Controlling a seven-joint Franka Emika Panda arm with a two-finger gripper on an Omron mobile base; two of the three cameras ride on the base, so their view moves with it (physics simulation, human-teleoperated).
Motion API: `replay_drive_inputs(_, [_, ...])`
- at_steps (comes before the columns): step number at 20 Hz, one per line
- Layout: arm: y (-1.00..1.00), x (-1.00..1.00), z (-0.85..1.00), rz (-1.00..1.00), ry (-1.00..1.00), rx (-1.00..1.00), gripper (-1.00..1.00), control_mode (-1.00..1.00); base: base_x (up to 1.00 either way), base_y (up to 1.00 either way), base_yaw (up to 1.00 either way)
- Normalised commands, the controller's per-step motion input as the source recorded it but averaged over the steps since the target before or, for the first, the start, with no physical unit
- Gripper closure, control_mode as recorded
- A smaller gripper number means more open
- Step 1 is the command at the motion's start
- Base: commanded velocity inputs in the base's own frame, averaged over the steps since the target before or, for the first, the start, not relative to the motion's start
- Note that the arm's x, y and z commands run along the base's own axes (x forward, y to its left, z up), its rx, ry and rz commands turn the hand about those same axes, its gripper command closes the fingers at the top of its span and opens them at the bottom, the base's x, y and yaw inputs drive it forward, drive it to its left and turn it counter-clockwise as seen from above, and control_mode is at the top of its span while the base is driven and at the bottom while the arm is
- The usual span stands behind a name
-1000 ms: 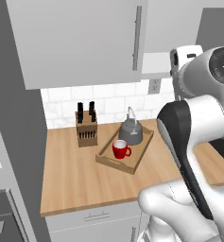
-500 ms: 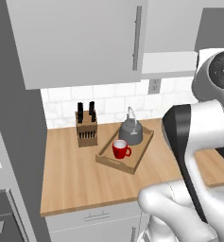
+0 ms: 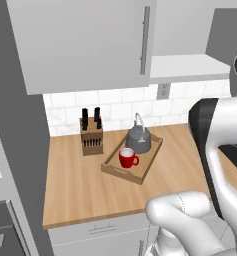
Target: Pick the kettle from the counter and place it on the tray. Then pick the mug from the cabinet and place it on the tray. Then close the cabinet doors.
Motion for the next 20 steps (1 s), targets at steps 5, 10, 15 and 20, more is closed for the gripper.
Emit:
replay_drive_inputs(5, [-0.71, -0.14, -0.06, -0.19, 0.0, -0.09, -1.0, -1.0, 0.0, 0.0, 0.0])
replay_drive_inputs(10, [-0.7, -0.01, -0.14, -0.22, 0.0, -0.18, -1.0, -1.0, 0.0, 0.0, 0.0])
replay_drive_inputs(15, [-0.74, 0.0, -0.11, -0.18, 0.0, -0.18, -1.0, -1.0, 0.0, 0.0, 0.0])
replay_drive_inputs(20, [-0.6, -0.07, -0.05, -0.17, 0.0, -0.18, -1.0, -1.0, 0.0, 0.0, 0.0])
